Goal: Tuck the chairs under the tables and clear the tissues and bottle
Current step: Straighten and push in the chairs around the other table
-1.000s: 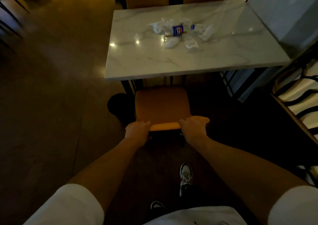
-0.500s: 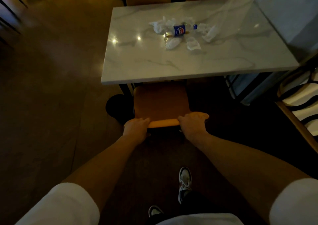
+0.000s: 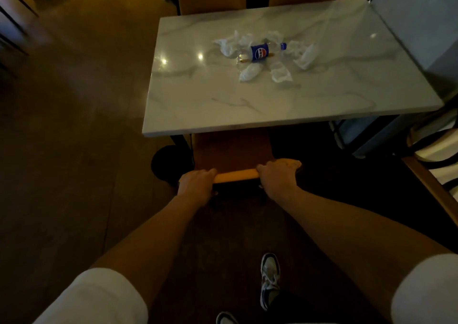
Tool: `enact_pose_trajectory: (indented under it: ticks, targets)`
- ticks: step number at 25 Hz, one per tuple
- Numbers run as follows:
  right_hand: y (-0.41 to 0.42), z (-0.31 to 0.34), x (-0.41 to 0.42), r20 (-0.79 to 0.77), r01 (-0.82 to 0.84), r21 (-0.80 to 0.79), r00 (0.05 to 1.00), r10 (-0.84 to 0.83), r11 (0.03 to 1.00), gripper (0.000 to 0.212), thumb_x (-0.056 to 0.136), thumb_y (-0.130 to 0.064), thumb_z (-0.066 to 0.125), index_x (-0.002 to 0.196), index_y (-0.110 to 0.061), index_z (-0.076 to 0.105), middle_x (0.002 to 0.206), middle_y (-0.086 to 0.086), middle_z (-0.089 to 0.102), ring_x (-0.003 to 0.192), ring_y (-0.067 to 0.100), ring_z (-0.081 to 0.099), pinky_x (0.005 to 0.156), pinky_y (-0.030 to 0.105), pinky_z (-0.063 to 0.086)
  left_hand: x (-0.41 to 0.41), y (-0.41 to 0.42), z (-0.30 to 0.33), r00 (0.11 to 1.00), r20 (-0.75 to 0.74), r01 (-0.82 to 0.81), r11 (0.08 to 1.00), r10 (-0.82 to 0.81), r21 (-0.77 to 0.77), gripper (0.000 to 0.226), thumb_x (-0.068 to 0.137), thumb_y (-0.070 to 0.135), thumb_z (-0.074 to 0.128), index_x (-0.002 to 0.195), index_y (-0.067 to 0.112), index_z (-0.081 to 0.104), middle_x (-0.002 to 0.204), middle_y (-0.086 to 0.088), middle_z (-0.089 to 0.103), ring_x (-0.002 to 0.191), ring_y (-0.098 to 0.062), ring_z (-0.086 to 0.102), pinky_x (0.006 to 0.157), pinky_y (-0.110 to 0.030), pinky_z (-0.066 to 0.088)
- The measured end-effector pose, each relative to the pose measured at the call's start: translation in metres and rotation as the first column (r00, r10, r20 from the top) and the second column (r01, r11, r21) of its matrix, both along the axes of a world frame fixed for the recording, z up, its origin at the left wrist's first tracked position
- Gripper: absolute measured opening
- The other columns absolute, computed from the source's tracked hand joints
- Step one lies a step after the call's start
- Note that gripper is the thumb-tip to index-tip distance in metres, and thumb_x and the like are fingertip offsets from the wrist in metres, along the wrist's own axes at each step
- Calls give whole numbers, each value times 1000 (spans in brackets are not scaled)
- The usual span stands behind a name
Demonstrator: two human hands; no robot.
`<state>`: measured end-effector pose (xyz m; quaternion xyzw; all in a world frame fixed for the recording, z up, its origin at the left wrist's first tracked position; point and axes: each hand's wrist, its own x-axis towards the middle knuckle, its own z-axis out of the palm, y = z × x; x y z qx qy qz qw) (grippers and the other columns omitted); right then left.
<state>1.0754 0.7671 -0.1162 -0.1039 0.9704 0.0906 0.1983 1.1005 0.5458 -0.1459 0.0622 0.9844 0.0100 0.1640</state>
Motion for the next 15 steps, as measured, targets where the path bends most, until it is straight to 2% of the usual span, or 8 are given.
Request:
enact_pose_trajectory:
  ticks: [4,15]
  targets:
    - [-6,-4,-22,-30,-18,24,999,19,1000,33,88,-28,68,119,-27,57,105,5,63,106,42,60,94,78,34,-24,-7,3,999,39,-6,1000,6,-8,53,87,42,71,133,31,47,113,2,64,99,-23,64,79,-44,57]
    - [-22,-9,-73,-20,-10,-47,1000,9,999,31,89,-27,67,117,-27,56,108,5,62,110,43,58,96,82,26,-73,-26,4,999,23,-33,999,33,31,52,87,42,70,133,33,47,116,4,63,101,-21,63,82,-40,53]
